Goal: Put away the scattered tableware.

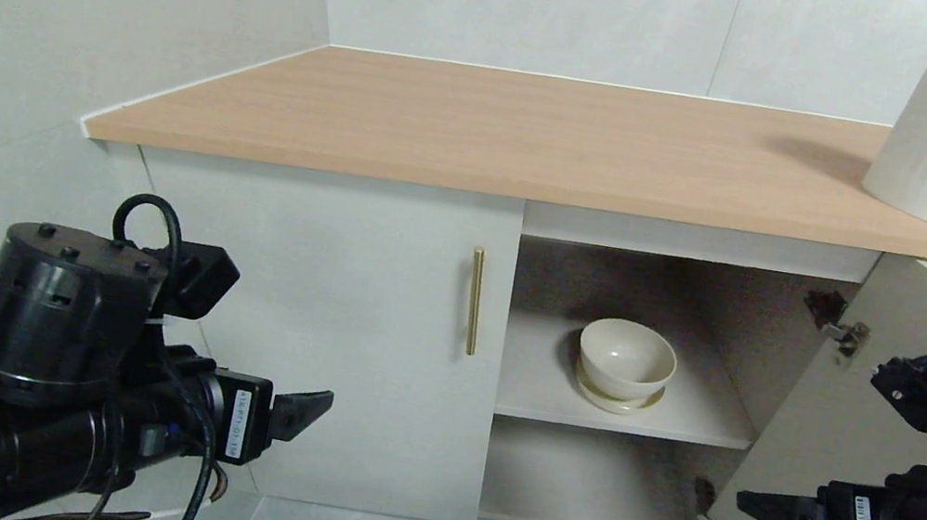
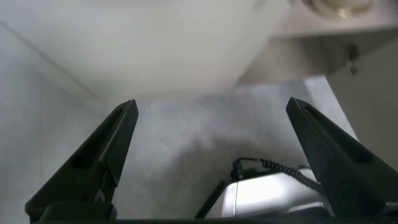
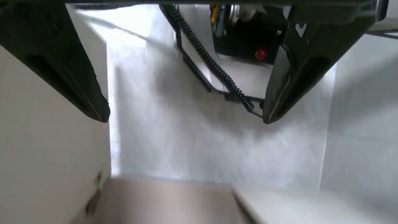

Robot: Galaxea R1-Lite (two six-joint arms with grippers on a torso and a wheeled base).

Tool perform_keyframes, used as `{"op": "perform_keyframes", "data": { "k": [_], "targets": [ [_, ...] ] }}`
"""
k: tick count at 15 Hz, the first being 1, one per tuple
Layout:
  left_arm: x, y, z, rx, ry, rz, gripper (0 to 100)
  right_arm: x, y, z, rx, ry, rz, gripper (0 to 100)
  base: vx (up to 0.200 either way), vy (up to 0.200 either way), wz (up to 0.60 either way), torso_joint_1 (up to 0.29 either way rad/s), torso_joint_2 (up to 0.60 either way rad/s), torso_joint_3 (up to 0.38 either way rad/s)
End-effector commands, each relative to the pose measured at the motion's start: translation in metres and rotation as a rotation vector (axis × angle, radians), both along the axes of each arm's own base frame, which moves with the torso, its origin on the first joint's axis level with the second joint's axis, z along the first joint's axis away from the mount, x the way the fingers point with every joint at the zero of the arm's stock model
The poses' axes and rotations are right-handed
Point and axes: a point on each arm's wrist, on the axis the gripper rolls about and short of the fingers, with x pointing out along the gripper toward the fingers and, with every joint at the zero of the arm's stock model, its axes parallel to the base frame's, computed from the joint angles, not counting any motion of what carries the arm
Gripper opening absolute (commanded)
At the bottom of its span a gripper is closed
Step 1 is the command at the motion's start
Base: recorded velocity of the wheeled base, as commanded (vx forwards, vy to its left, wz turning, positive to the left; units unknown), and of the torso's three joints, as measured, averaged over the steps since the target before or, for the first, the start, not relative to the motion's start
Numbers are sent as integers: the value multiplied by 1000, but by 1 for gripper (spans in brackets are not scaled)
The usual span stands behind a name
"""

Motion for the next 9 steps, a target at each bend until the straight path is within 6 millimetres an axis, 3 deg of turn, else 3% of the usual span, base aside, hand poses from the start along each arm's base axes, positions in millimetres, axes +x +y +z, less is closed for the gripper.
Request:
{"op": "perform_keyframes", "data": {
  "k": [1,9],
  "targets": [
    [0,-1,-1,2,4,-2,100,0,0,0,0,2,2,100,-200,0,0,7,7,2],
    [-3,0,3,-6,-14,-4,100,-7,2,-7,-54,72,43,100,-200,0,0,-1,5,2]
  ]
}}
